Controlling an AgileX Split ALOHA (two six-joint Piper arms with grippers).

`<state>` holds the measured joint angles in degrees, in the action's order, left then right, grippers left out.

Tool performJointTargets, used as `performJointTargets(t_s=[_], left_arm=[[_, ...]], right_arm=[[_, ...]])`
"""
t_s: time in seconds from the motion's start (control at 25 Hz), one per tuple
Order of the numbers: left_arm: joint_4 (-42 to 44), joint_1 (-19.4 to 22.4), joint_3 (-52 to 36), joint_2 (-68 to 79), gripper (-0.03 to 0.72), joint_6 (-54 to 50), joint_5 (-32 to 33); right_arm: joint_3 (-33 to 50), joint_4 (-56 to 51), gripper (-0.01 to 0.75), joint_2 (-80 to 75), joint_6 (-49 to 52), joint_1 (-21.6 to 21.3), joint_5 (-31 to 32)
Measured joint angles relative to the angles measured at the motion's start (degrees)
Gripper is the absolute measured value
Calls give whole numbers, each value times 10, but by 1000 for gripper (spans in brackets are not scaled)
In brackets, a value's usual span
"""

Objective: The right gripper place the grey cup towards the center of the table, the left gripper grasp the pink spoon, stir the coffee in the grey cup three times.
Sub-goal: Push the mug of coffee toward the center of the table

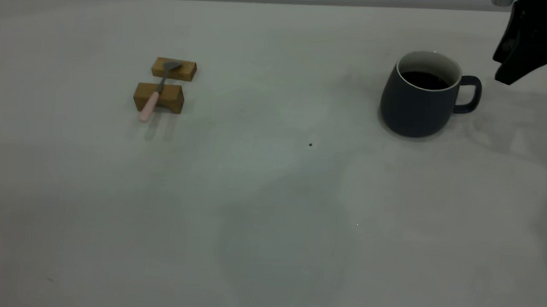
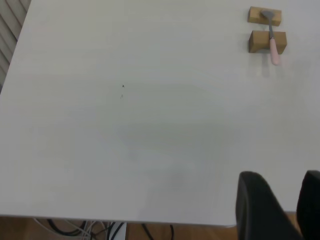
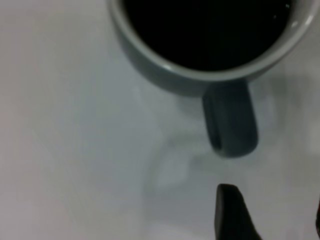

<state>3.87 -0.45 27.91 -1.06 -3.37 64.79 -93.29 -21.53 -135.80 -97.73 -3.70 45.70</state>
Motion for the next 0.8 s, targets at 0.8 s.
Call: performJointTargets(t_s=[0.8], left_arm=[[0,0,0,0,271,0,0]], right_arm=[[-10,-176,438,-64,-140,70,-32]])
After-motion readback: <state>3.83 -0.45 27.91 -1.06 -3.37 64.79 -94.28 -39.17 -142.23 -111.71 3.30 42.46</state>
